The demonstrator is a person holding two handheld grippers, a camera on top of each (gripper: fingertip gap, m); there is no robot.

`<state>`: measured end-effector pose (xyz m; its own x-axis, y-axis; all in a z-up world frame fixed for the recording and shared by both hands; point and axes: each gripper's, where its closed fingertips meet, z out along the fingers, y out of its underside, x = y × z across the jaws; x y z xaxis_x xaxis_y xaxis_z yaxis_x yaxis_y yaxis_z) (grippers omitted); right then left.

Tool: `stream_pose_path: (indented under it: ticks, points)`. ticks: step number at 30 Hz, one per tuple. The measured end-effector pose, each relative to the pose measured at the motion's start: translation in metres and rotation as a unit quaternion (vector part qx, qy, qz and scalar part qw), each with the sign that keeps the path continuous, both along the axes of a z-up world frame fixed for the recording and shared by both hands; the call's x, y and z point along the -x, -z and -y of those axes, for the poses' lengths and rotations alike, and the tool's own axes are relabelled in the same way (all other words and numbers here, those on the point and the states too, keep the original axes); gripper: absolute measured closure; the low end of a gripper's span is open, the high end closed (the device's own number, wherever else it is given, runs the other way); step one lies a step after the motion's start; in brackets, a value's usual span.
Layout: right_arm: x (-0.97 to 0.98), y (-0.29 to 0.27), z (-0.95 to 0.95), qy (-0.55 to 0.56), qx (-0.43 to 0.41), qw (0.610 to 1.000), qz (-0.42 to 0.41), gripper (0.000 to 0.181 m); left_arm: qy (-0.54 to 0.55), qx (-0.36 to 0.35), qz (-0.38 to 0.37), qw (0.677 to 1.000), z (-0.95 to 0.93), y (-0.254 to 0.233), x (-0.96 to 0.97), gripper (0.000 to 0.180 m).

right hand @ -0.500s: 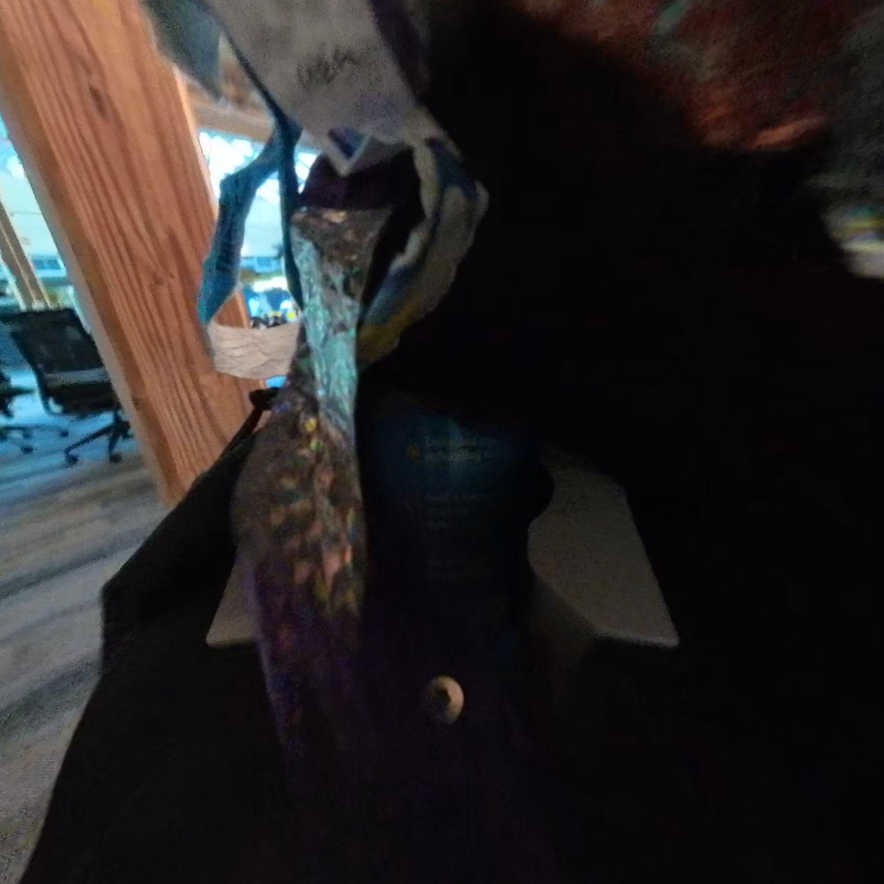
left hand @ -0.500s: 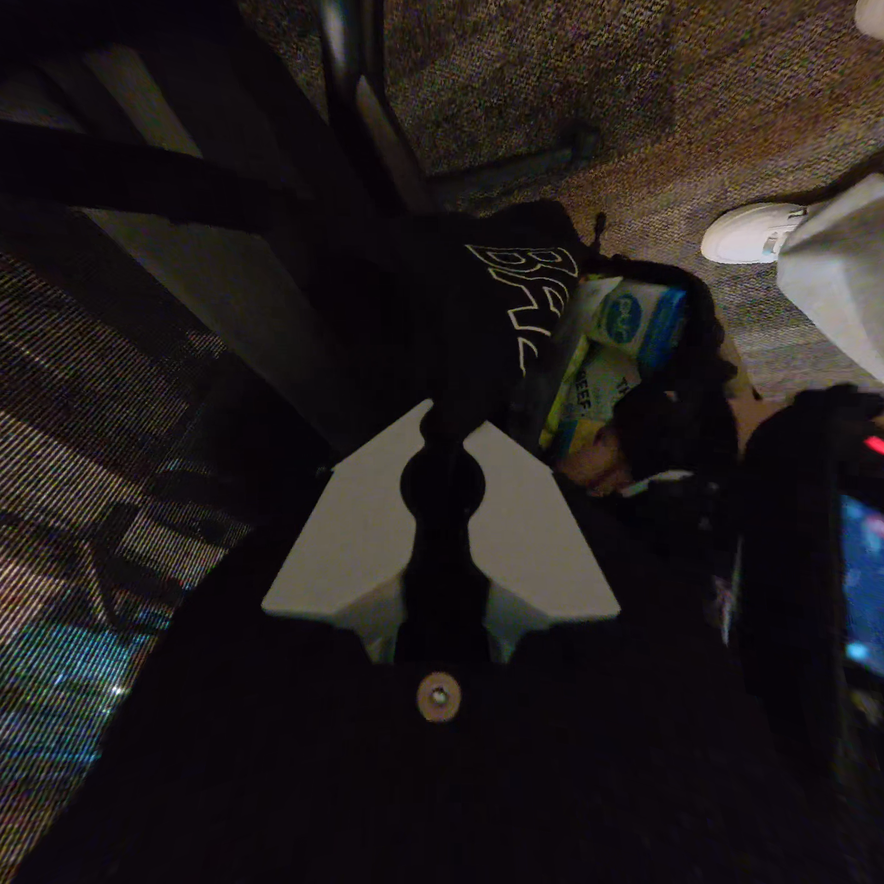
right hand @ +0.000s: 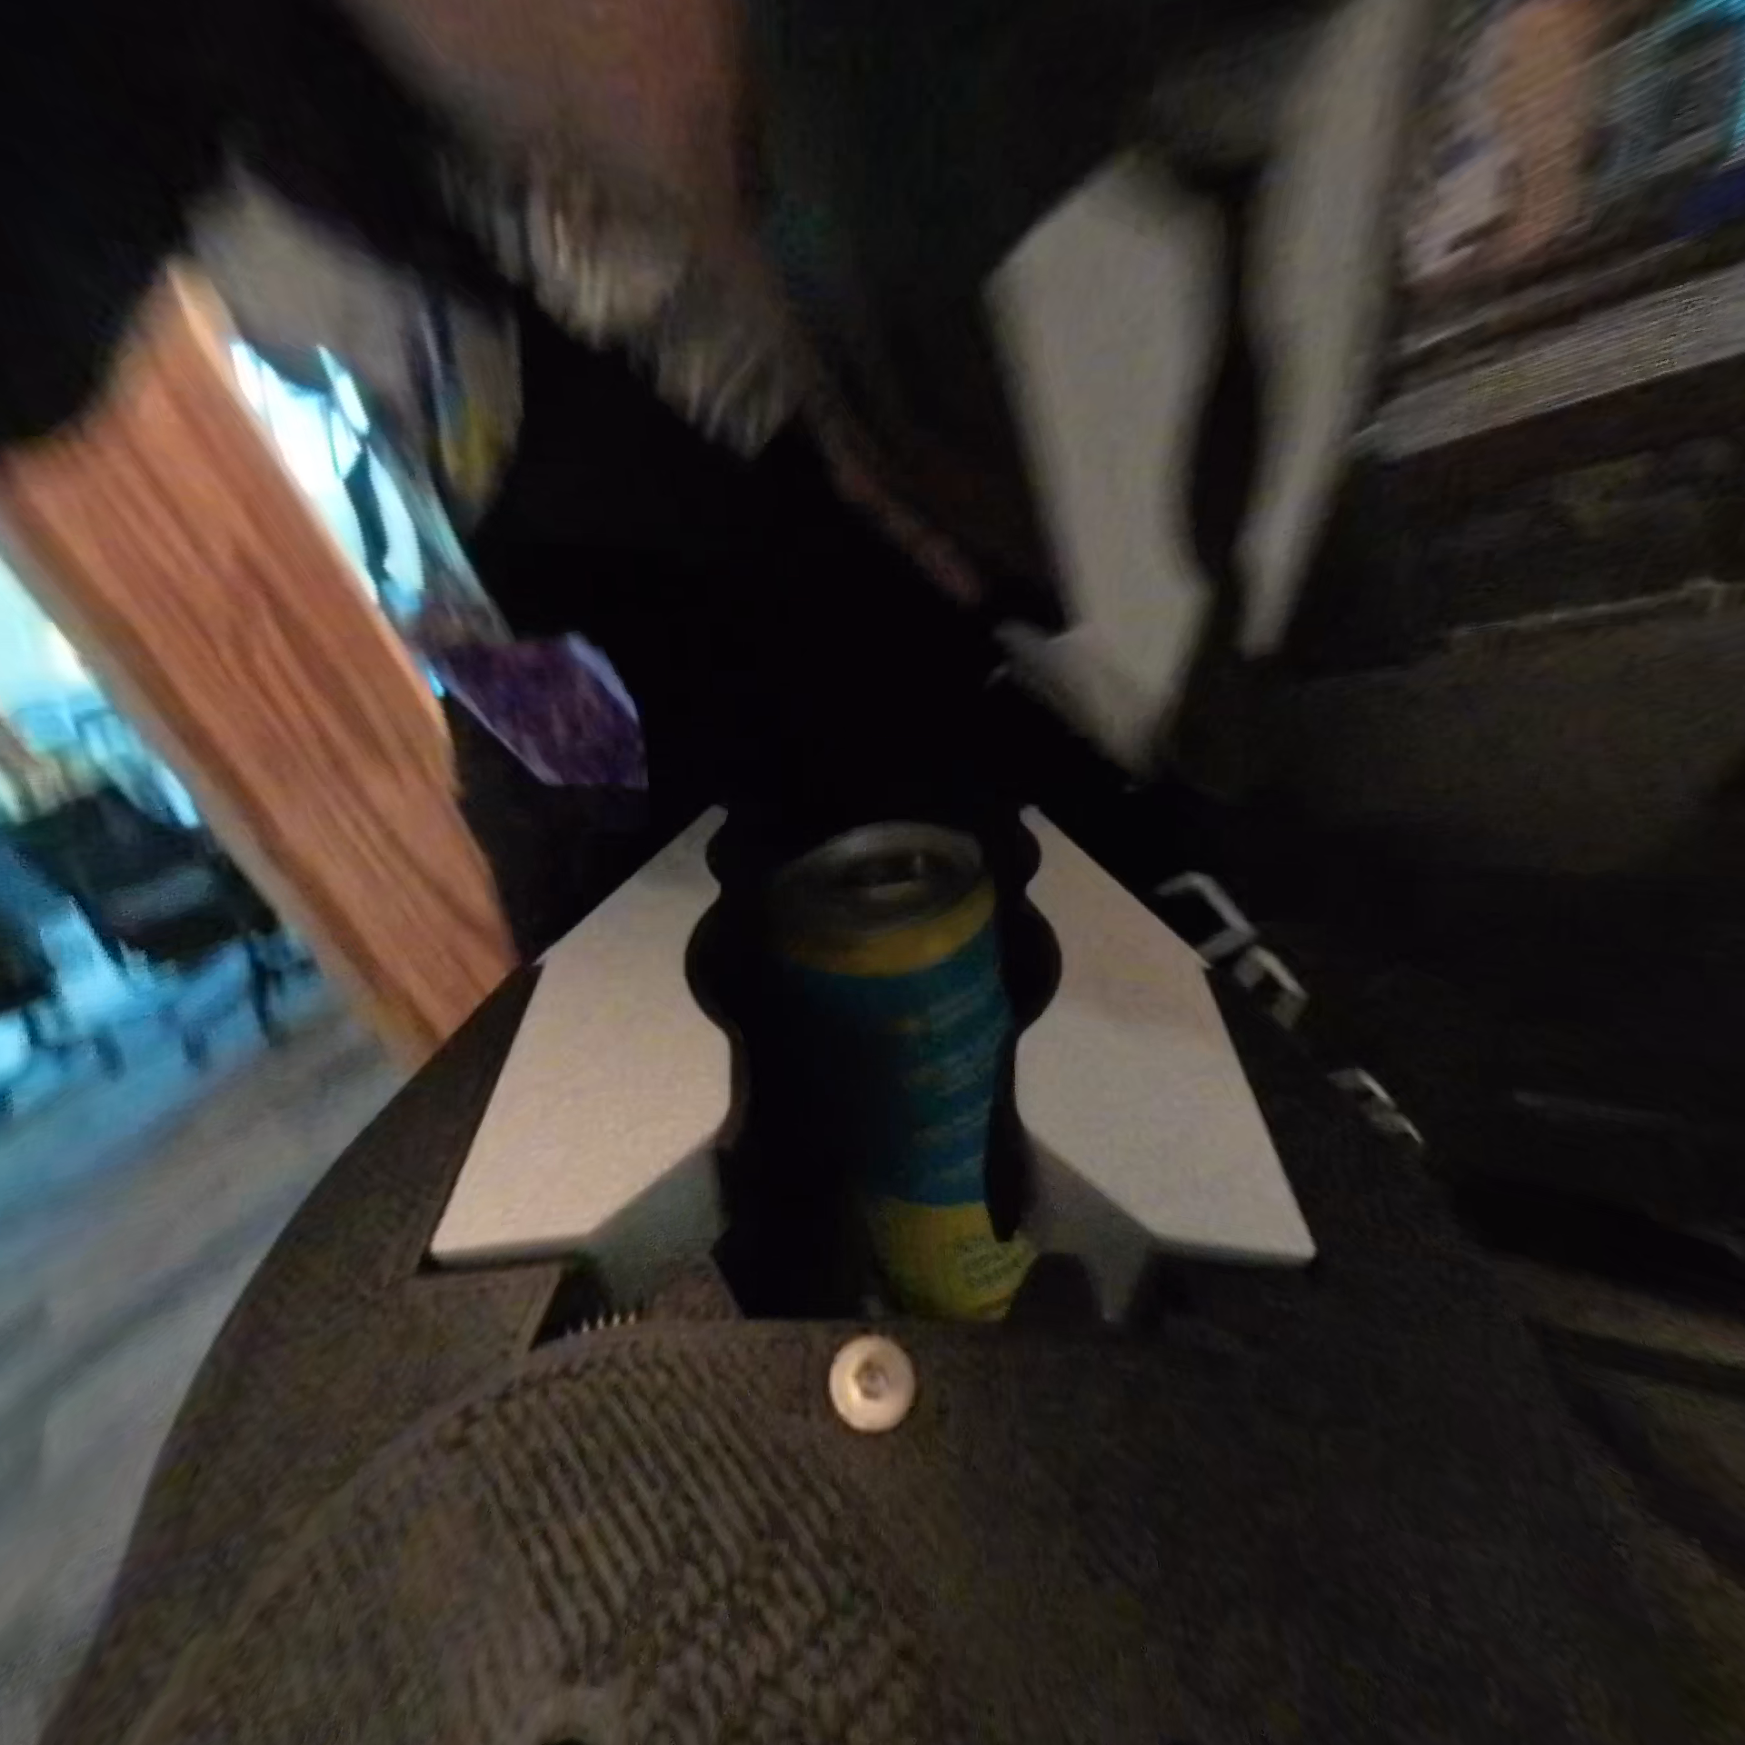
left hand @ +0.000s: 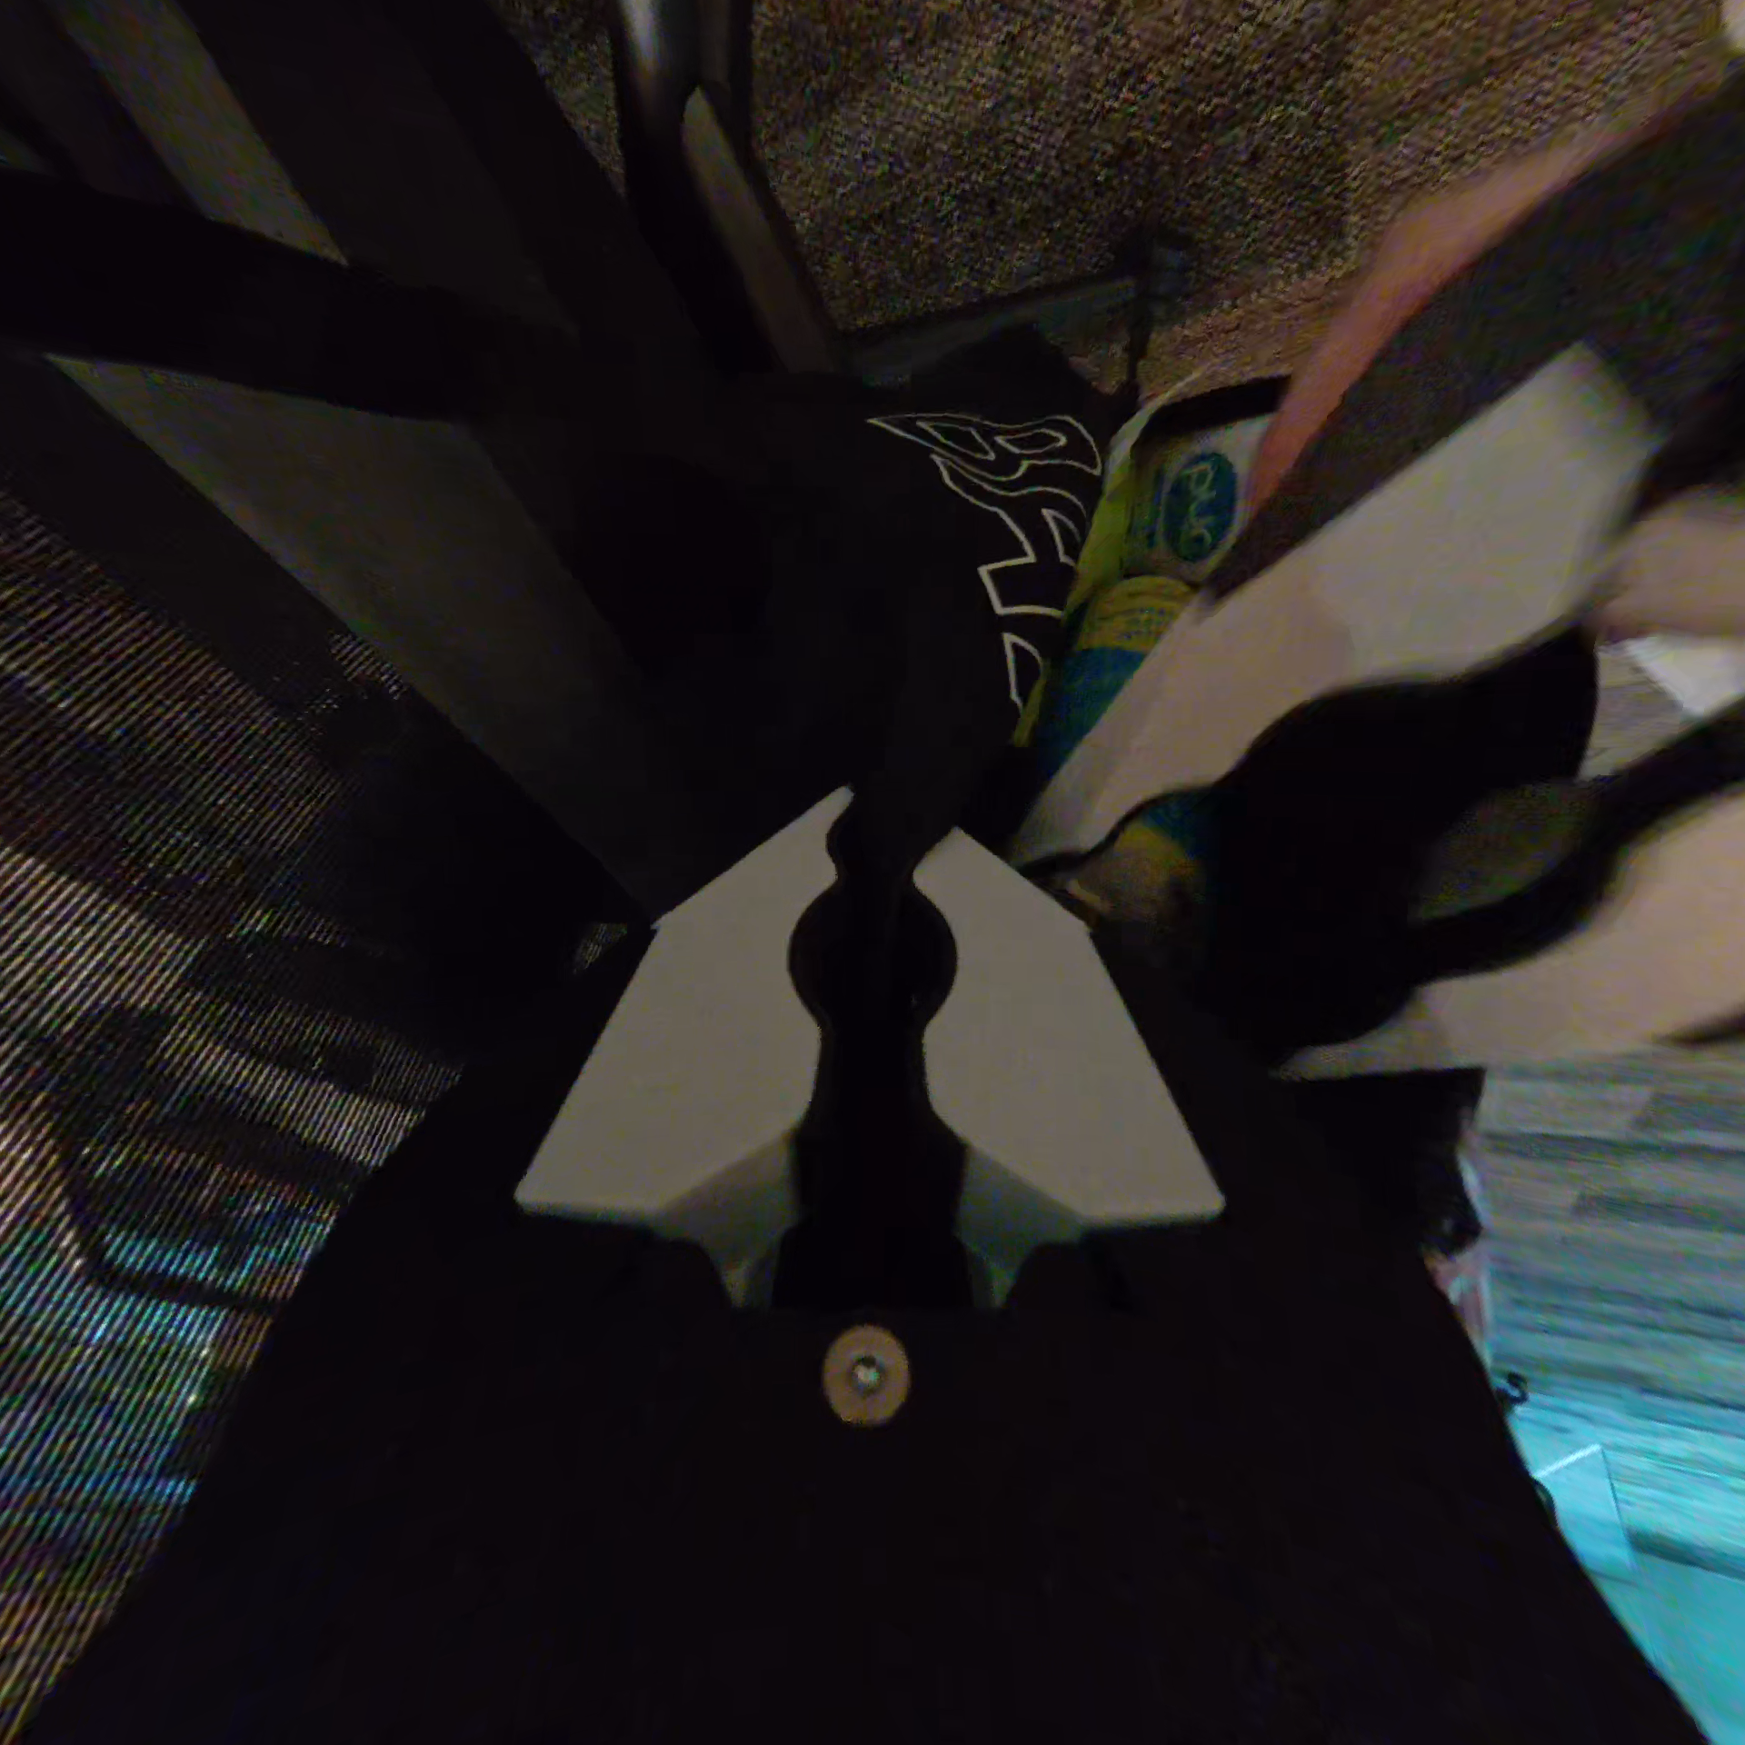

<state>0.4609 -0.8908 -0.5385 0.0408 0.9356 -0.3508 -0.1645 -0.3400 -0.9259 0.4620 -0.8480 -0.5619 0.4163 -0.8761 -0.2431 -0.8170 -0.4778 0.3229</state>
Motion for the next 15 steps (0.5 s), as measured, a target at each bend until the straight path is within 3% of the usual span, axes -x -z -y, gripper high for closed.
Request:
stream_pose_path:
  ticks: [2, 3, 6, 9, 10, 11, 12, 13, 15]
  points:
    - [-0.034, -0.017, -0.001, 0.001, 0.036, 0.996, -0.085, 0.132, 0.003, -0.004, -0.011, 1.000, 0.000, 0.002, 0.003, 0.180]
    - [-0.042, -0.015, 0.010, -0.022, 0.028, 0.996, -0.085, 0.134, 0.001, -0.005, -0.012, 1.000, 0.001, 0.002, 0.004, 0.180]
    - [-0.044, 0.025, 0.044, -0.071, -0.007, 0.997, 0.041, 0.125, -0.014, -0.010, -0.006, 1.000, 0.001, 0.002, 0.005, 0.180]
    - [-0.041, 0.056, 0.019, 0.061, -0.078, 0.987, 0.127, 0.118, -0.037, -0.001, 0.005, 0.999, 0.001, 0.003, 0.003, 0.180]
    - [-0.052, 0.062, 0.003, 0.103, -0.125, 0.978, 0.129, 0.137, -0.040, 0.011, 0.001, 0.999, 0.005, 0.005, 0.004, 0.180]
    - [-0.067, 0.071, -0.019, 0.133, -0.101, 0.980, 0.105, 0.155, -0.036, 0.015, -0.005, 0.999, 0.006, 0.005, 0.006, 0.180]
    - [-0.075, 0.083, -0.028, 0.094, -0.023, 0.994, 0.060, 0.174, -0.031, 0.013, -0.004, 0.999, 0.006, 0.004, 0.006, 0.180]
    - [-0.074, 0.087, -0.015, -0.003, 0.029, 1.000, 0.006, 0.174, -0.031, 0.015, 0.002, 0.999, 0.008, 0.003, 0.005, 0.180]
    - [-0.073, 0.107, 0.004, -0.078, 0.081, 0.994, 0.012, 0.175, -0.033, 0.015, 0.004, 0.999, 0.008, 0.002, 0.007, 0.180]
